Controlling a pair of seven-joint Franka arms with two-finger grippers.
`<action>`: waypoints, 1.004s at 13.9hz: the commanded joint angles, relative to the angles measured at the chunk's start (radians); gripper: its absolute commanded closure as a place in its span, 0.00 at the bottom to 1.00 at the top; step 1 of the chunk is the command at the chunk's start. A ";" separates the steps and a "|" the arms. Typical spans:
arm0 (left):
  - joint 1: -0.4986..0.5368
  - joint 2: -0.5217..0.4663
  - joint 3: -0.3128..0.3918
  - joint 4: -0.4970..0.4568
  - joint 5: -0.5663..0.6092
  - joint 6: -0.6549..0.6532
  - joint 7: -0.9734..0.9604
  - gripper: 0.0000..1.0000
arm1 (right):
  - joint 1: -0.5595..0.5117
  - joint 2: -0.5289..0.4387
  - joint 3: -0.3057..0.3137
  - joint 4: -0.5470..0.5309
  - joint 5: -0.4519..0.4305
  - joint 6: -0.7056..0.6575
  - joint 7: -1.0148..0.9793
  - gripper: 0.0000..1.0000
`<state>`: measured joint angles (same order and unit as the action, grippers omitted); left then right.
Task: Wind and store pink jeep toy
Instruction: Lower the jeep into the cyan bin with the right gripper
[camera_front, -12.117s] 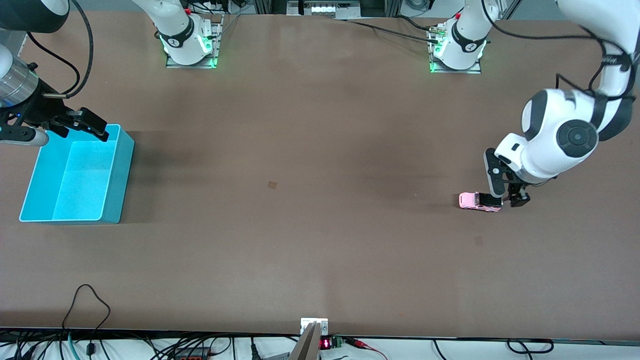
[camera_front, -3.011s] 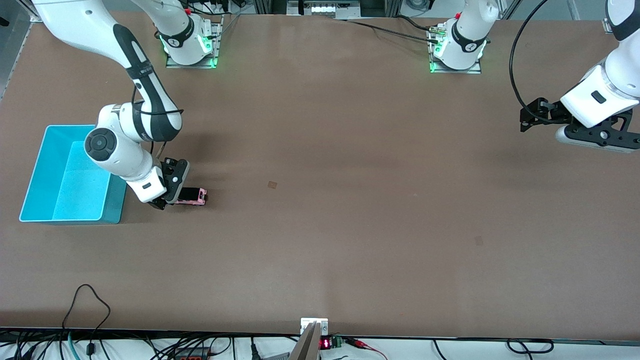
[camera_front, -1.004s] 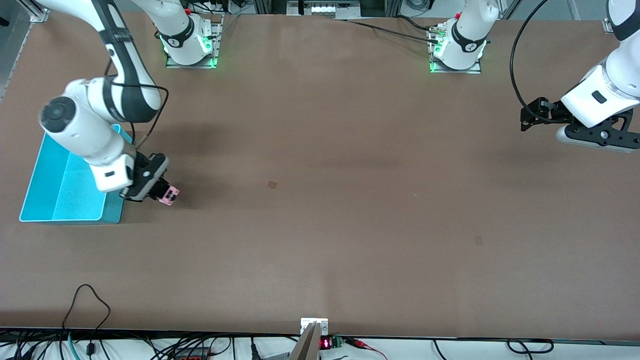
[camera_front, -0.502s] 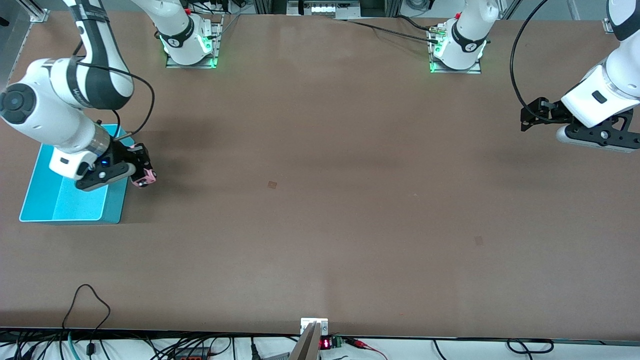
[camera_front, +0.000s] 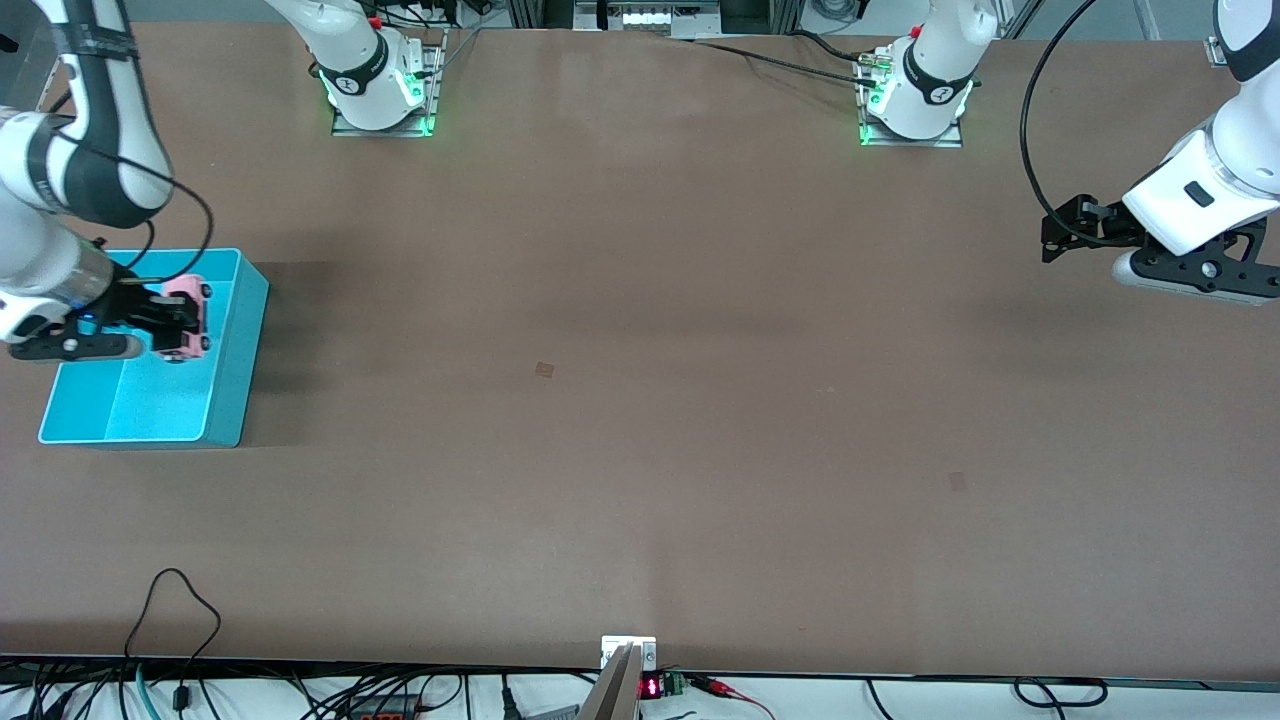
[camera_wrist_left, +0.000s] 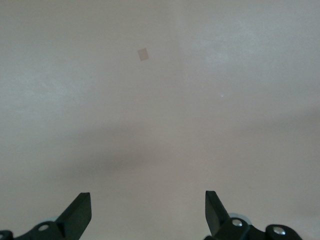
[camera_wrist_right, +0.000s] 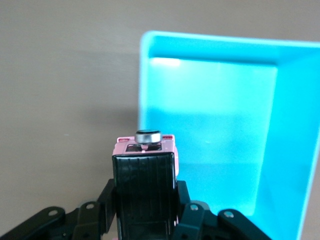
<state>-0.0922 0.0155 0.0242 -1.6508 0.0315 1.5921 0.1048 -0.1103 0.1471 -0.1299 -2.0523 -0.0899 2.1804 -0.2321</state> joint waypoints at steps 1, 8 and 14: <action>-0.001 0.000 0.002 0.017 0.013 -0.018 0.019 0.00 | -0.063 0.025 0.013 -0.015 -0.027 0.056 0.004 1.00; 0.000 0.000 0.002 0.017 0.013 -0.018 0.021 0.00 | -0.175 0.141 0.015 -0.063 -0.033 0.258 -0.110 1.00; 0.000 0.000 0.002 0.017 0.013 -0.018 0.021 0.00 | -0.206 0.221 0.015 -0.114 -0.031 0.398 -0.110 1.00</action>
<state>-0.0921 0.0155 0.0242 -1.6507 0.0315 1.5916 0.1049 -0.2906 0.3661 -0.1308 -2.1404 -0.1066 2.5319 -0.3355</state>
